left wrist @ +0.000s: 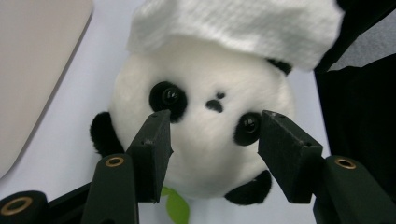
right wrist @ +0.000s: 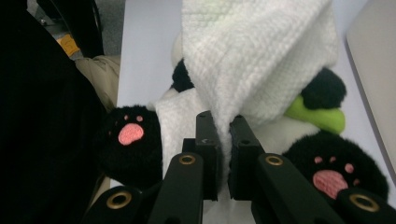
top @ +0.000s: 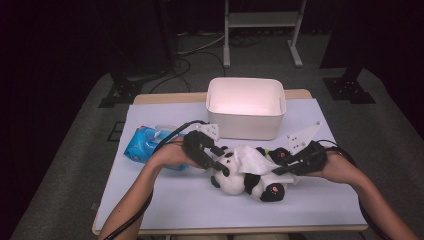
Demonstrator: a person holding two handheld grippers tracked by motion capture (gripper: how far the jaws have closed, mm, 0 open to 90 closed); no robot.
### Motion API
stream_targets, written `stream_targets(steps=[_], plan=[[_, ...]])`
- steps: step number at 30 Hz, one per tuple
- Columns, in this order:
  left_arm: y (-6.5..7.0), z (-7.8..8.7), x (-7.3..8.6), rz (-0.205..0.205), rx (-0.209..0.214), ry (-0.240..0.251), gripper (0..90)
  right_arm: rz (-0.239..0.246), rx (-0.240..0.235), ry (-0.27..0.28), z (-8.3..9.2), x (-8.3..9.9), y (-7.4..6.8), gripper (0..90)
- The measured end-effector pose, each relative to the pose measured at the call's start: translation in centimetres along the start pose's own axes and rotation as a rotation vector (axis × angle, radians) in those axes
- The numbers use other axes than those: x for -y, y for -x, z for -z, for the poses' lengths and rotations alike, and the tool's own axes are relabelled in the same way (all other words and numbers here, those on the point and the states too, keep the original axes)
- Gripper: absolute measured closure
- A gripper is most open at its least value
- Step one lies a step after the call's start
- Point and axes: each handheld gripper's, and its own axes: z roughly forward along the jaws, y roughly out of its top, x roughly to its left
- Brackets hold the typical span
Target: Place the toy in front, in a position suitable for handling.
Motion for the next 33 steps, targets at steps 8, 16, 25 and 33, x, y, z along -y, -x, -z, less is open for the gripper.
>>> stream_targets(steps=[8, 16, 25, 33], plan=[[-0.1, -1.1, 0.7, 0.006, 0.005, -0.006, 43.5, -0.04, 0.01, -0.007, 0.2, 1.4, 0.3, 84.5], [1.4, -1.4, 1.1, 0.009, 0.014, -0.003, 44.9, -0.072, -0.001, 0.002, -0.7, 2.2, 1.5, 85.2], [2.8, -1.4, 1.3, 0.008, 0.035, -0.004, 45.9, -0.098, -0.002, 0.009, -0.7, 2.6, 2.3, 82.9], [2.5, -1.3, 1.2, 0.018, 0.038, -0.014, 44.8, -0.075, 0.002, 0.026, 0.1, 2.2, 1.2, 62.4]])
